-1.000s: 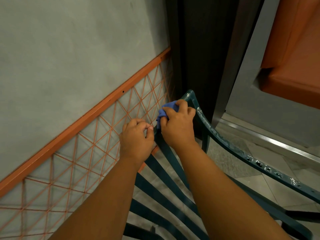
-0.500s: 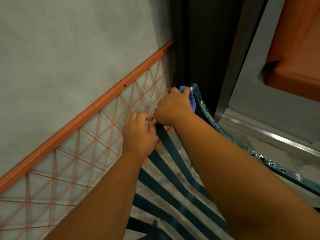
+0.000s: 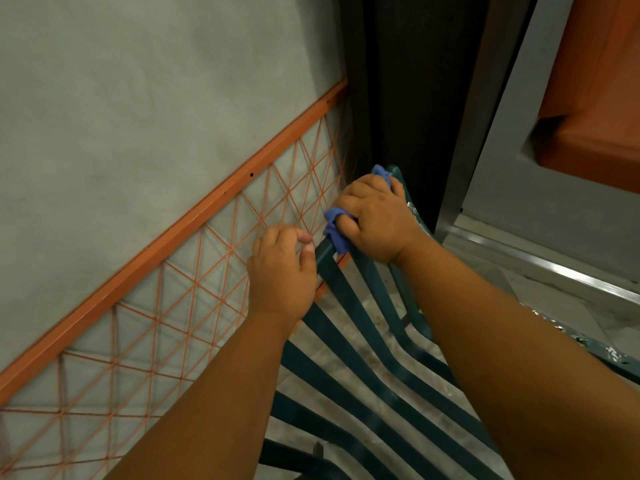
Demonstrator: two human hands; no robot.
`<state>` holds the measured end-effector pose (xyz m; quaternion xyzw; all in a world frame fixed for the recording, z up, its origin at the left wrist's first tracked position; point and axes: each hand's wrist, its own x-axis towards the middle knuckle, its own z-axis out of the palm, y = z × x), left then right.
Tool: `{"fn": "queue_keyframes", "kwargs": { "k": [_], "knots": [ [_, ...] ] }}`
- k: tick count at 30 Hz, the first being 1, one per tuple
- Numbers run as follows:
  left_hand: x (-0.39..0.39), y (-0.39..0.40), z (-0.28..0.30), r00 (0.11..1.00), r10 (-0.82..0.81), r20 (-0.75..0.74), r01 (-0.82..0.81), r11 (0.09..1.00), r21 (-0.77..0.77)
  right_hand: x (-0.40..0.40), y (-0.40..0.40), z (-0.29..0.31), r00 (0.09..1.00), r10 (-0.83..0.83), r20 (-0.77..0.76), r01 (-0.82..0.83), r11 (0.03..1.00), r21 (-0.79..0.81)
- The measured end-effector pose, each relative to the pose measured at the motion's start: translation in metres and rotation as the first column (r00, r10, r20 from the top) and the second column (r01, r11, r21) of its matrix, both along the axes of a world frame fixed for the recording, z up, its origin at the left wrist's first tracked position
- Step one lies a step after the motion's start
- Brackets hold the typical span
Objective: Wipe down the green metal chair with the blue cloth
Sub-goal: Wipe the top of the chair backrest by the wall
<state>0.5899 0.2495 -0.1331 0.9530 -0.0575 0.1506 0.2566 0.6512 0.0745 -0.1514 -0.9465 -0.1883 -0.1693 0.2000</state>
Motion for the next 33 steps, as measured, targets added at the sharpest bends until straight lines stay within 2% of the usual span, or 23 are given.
{"fn": "queue_keyframes", "kwargs": {
  "k": [3,6,9,13,18,21,23,25,27,29,31,32,33],
  "knots": [
    [0.0,0.0,0.0,1.0,0.005,0.001,-0.005,1.0,0.013,-0.007,0.016,0.003,0.992,-0.126,0.008,0.124,0.987,0.106],
    [0.0,0.002,-0.001,1.0,0.008,0.003,-0.008,1.0,0.008,-0.024,0.021,-0.005,0.998,-0.016,0.057,0.007,0.986,0.165],
    [0.0,0.001,-0.001,1.0,0.01,0.009,-0.01,1.0,-0.019,-0.022,0.006,-0.005,0.995,0.096,0.031,-0.1,0.982,0.157],
    [0.001,0.0,-0.002,1.0,0.022,-0.013,-0.023,0.999,-0.022,-0.016,0.02,0.004,0.996,-0.084,0.006,0.08,0.971,0.225],
    [0.001,0.001,-0.001,1.0,0.023,-0.017,-0.024,0.999,-0.049,-0.054,0.035,-0.027,0.988,-0.079,0.133,0.015,0.905,0.426],
    [0.001,-0.001,0.002,0.999,0.036,-0.039,-0.038,0.998,-0.051,-0.069,0.031,-0.036,0.984,-0.124,0.126,0.041,0.853,0.52],
    [-0.001,-0.002,0.004,0.998,0.03,-0.052,-0.032,0.999,-0.044,-0.08,0.025,-0.034,0.991,-0.126,-0.036,0.118,0.733,0.67],
    [-0.002,-0.002,0.005,0.997,0.034,-0.071,-0.035,0.999,-0.007,-0.088,0.017,-0.027,0.936,-0.095,-0.338,0.34,0.494,0.801],
    [0.0,-0.003,0.008,0.995,0.059,-0.081,-0.055,0.997,0.048,-0.09,0.007,-0.023,0.858,-0.063,-0.51,0.509,0.237,0.827],
    [0.008,-0.008,0.013,0.997,0.051,-0.057,-0.046,0.995,0.093,-0.087,-0.001,-0.017,0.823,-0.002,-0.568,0.568,0.017,0.823],
    [0.021,-0.017,0.016,1.0,-0.006,-0.026,0.009,0.993,0.114,-0.082,-0.007,-0.011,0.83,0.148,-0.538,0.558,-0.194,0.807],
    [0.027,-0.022,0.017,0.999,-0.034,-0.017,0.036,0.992,0.118,-0.079,-0.008,-0.01,0.834,0.206,-0.512,0.551,-0.246,0.797],
    [0.034,-0.027,0.017,0.998,-0.054,-0.011,0.055,0.991,0.124,-0.077,-0.009,-0.006,0.833,0.23,-0.503,0.549,-0.242,0.8]
  ]
}}
